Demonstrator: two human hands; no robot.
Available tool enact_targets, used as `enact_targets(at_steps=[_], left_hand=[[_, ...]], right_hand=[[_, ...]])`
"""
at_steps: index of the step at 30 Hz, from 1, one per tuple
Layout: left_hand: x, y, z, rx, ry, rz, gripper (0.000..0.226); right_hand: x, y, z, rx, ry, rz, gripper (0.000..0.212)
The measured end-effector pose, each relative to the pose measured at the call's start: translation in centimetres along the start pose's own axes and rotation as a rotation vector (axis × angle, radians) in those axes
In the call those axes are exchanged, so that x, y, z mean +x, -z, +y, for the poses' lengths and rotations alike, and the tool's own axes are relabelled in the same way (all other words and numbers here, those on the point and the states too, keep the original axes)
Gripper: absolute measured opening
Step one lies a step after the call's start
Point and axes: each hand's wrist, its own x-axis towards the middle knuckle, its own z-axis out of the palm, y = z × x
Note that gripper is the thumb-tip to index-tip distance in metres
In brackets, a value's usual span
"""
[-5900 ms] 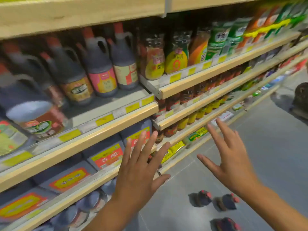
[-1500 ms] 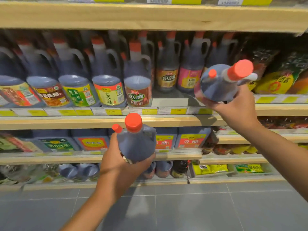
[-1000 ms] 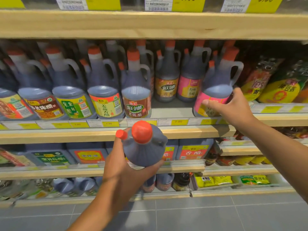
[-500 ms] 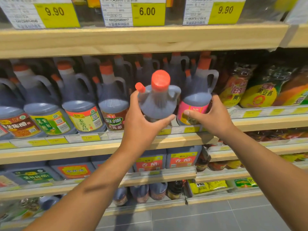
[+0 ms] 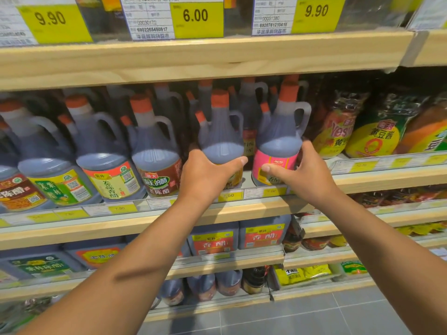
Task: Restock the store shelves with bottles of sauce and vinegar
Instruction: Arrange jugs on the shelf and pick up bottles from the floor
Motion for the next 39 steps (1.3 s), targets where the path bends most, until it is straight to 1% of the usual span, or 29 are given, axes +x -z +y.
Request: enact_targets(at_steps=[2,4,5,6,7,8,9,10,11,13,15,16,17,18,20,21,24,26,31,35,39], left_hand=[[0.0,0.4,0.1,0.018,0.02,-0.056,0.082],[-0.4,1.5,-0.1,0.008,0.029,-0.135,0.07],[-0.8,2.2,-0.5,0.006,0.006,-0.174,0.065],[-1.5,3.0,-1.1,0.004,-0.032,-0.207,0.061],[-2.4,3.8,-1.7,0.003,-0.079,-0.223,0.059],[-3.3,4.6,-2.2,0.01,-0.139,-0.204,0.056],[-4.1,5.4,-2.5,0.035,-0.214,-0.148,0.05],[-4.7,6.1,-2.7,0.074,-0.3,-0.07,0.041],[-5.0,6.8,-2.7,0.118,-0.388,0.016,0.033],[-4.8,7.8,-2.4,0.181,-0.529,0.175,0.026],[-4.1,8.6,-2.4,0.171,-0.59,0.307,0.031],[-3.8,8.9,-2.5,0.161,-0.593,0.351,0.037],[-3.4,9.2,-2.8,0.165,-0.582,0.377,0.045],[-3.1,9.4,-3.1,0.188,-0.57,0.385,0.054],[-2.6,9.7,-3.5,0.302,-0.54,0.331,0.065],[-2.3,9.8,-3.7,0.378,-0.519,0.285,0.066],[-2.3,10.0,-4.9,0.618,-0.498,0.201,0.056],[-2.6,10.0,-5.9,0.683,-0.496,0.174,0.056],[-2.8,9.9,-7.1,0.627,-0.471,0.111,0.07],[-3.0,9.7,-7.3,0.595,-0.45,0.081,0.08],[-3.3,9.3,-7.4,0.561,-0.436,0.068,0.088]], right_hand=[[-0.1,-0.1,-0.2,-0.007,-0.021,-0.01,0.072],[-1.0,-0.2,-0.7,0.048,-0.018,0.001,0.072],[-1.8,-0.2,-0.9,0.1,0.005,0.048,0.075],[-3.0,-0.4,-1.0,0.14,0.046,0.135,0.076],[-4.3,-0.6,-1.3,0.158,0.106,0.248,0.07],[-5.7,-0.9,-1.5,0.165,0.176,0.342,0.058],[-6.9,-1.4,-1.9,0.174,0.226,0.371,0.045],[-7.9,-2.0,-2.3,0.193,0.235,0.338,0.036],[-8.4,-2.6,-2.8,0.211,0.204,0.267,0.032],[-8.3,-4.0,-3.8,0.193,0.119,0.091,0.043],[-7.2,-5.2,-5.1,0.201,0.067,-0.021,0.064],[-6.5,-5.7,-5.8,0.22,0.041,-0.045,0.069],[-5.8,-6.0,-6.4,0.235,0.021,-0.057,0.067],[-5.2,-6.1,-7.1,0.249,0.013,-0.066,0.058],[-4.1,-6.3,-8.1,0.265,0.002,-0.079,0.04],[-3.6,-6.4,-8.5,0.27,-0.01,-0.086,0.036],[-3.1,-6.8,-8.6,0.247,-0.035,-0.099,0.035],[-3.1,-7.0,-8.6,0.218,-0.028,-0.073,0.038],[-3.4,-8.1,-9.0,0.195,-0.012,0.027,0.04],[-3.9,-9.8,-10.5,0.173,-0.032,0.02,0.043],[-4.3,-10.4,-11.0,0.118,-0.018,0.042,0.04]])
